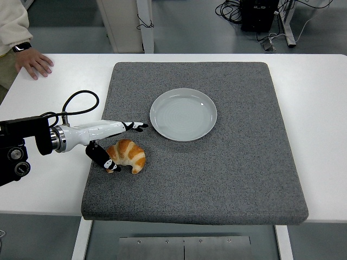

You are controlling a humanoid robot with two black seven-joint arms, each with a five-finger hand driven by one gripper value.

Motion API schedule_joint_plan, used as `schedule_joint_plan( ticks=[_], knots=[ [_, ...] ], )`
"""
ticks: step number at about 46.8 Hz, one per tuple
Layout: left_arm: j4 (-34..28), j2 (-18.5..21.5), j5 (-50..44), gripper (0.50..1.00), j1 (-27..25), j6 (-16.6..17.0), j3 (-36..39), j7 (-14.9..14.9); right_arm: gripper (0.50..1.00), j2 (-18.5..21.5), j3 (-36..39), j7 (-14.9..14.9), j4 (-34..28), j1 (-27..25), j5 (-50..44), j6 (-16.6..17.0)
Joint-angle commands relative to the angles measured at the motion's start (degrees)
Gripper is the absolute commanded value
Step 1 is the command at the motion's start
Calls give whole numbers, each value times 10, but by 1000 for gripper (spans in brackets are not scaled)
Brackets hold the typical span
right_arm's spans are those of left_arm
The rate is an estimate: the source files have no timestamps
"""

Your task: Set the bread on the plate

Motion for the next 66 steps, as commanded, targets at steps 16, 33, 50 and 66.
schedule_joint_plan(
  ticks=[16,33,50,66],
  knots=[
    [4,-13,6,968,11,19,0,-16,1000,0,0,0,0,0,0,0],
    [32,-22,8,968,19,36,0,-30,1000,0,0,0,0,0,0,0],
    [42,-25,8,968,28,49,1,-44,1000,0,0,0,0,0,0,0],
    [42,-28,22,918,35,55,1,-52,1000,0,0,0,0,0,0,0]
  ],
)
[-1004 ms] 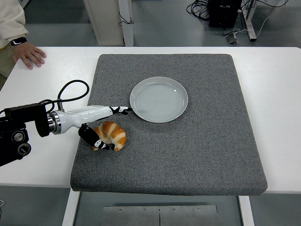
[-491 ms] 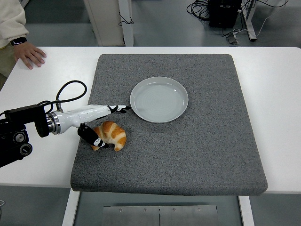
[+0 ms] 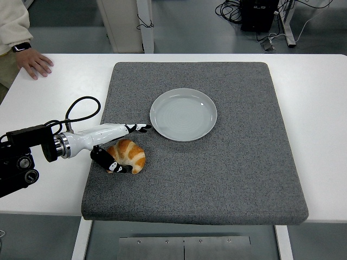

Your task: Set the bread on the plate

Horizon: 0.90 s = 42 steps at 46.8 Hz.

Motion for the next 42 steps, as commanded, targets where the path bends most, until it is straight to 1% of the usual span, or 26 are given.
schedule_joint_plan(
  ticks=[1,2,5,8,12,17,23,27,35,42],
  knots=[
    [-1,0,7,891,0,0,0,0,1000,0,0,0,0,0,0,0],
    [-1,1,10,863,0,1,0,0,1000,0,0,0,0,0,0,0],
    [-1,1,17,804,0,3,0,0,1000,0,0,0,0,0,0,0],
    [-1,1,17,756,0,6,0,0,1000,0,0,0,0,0,0,0],
    [-1,3,17,666,1,7,0,0,1000,0,0,0,0,0,0,0],
    [-1,6,16,500,0,9,-5,0,1000,0,0,0,0,0,0,0],
    [-1,10,9,500,-1,9,-10,-3,1000,0,0,0,0,0,0,0],
    [-1,10,9,500,-4,9,-16,-12,1000,0,0,0,0,0,0,0],
    [-1,14,7,500,-12,9,-40,-13,1000,0,0,0,0,0,0,0],
    [0,36,-5,500,-52,7,-42,-13,1000,0,0,0,0,0,0,0]
  ],
)
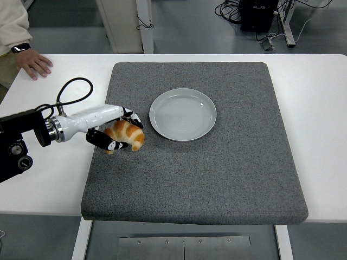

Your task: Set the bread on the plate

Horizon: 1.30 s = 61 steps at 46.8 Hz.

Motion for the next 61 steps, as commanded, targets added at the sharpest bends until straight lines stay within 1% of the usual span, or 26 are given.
schedule_joint_plan(
  ticks=[1,11,17,24,30,34,38,45,51,58,61],
  knots=[
    [1,8,-8,500,-24,-1,2,1,1000,0,0,0,0,0,0,0],
    [14,33,-17,500,-83,-18,2,1,1000,0,0,0,0,0,0,0],
    [26,34,-17,500,-122,-33,1,0,1000,0,0,0,0,0,0,0],
    [27,35,-24,500,-163,-39,0,0,1000,0,0,0,0,0,0,0],
    [34,37,-25,500,-204,-53,1,1,1000,0,0,0,0,0,0,0],
    [39,38,-25,500,-221,-58,0,0,1000,0,0,0,0,0,0,0],
    [58,38,-25,500,-239,-62,3,-1,1000,0,0,0,0,1,0,0],
    [97,24,-25,500,-248,-77,5,-9,1000,0,0,0,0,0,0,0],
    [108,-7,-25,500,-248,-78,7,-10,1000,0,0,0,0,0,0,0],
    [123,-31,-24,500,-249,-78,9,-11,1000,0,0,0,0,0,0,0],
    [137,-51,-24,500,-251,-78,9,-14,1000,0,0,0,0,0,0,0]
  ],
)
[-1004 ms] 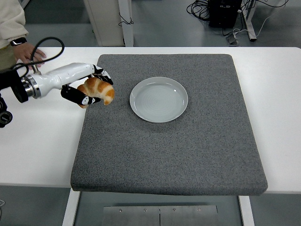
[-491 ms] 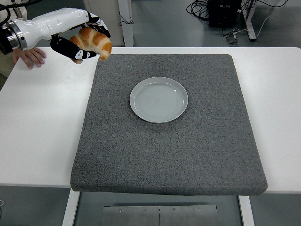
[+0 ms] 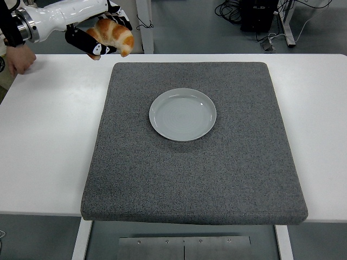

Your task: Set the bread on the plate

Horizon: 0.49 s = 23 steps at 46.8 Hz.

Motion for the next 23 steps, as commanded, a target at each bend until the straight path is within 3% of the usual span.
schedule_joint_plan(
  ticks=[1,23],
  knots=[
    [19,-26,0,500,-2,0,0,-5,1000,0,0,0,0,0,0,0],
    [81,-151,11,500,-3,2,11,-7,1000,0,0,0,0,0,0,0]
  ],
)
